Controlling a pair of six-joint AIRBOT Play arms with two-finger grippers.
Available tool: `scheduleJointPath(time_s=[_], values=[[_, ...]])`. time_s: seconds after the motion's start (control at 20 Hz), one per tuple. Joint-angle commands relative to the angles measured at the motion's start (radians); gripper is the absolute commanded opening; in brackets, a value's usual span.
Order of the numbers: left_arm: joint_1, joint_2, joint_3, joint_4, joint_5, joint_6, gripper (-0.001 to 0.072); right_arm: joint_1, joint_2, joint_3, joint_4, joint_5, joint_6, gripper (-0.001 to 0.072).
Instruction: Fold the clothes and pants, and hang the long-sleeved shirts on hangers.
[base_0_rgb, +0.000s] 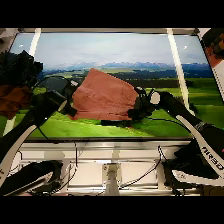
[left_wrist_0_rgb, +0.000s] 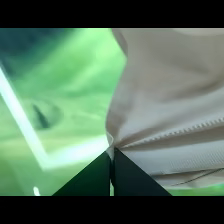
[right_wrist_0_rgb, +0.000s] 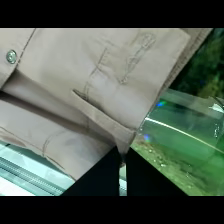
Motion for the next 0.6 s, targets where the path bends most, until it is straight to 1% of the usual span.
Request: scheduleJointPath(time_s=[0.0, 0.1, 0.2, 0.35, 0.55], values=[[-0.016, 0.07, 0.031, 0.055, 0.015, -0.006, 0.0011, -0.001, 0.001, -0.001, 0.006, 0.001, 0.0, 0.0012], [-0.05, 0.097, 0.032, 0.055, 0.031, -0.001, 0.0011, -0.001, 0.001, -0.001, 0.006, 0.0, 0.0, 0.0011], [-0.106, 0.123, 0.051, 0.082, 0.083, 0.032, 0.0011, -0.001, 0.001, -0.001, 0.007, -0.002, 0.0, 0.0011], [-0.173, 0.138, 0.108, 0.214, 0.158, 0.034, 0.0011, -0.001, 0.001, -0.001, 0.021, -0.002, 0.0, 0.0011], [-0.172, 0.138, 0.195, 0.31, 0.176, 0.034, 0.0011, -0.001, 0.024, 0.0, 0.064, -0.035, -0.012, 0.0011]])
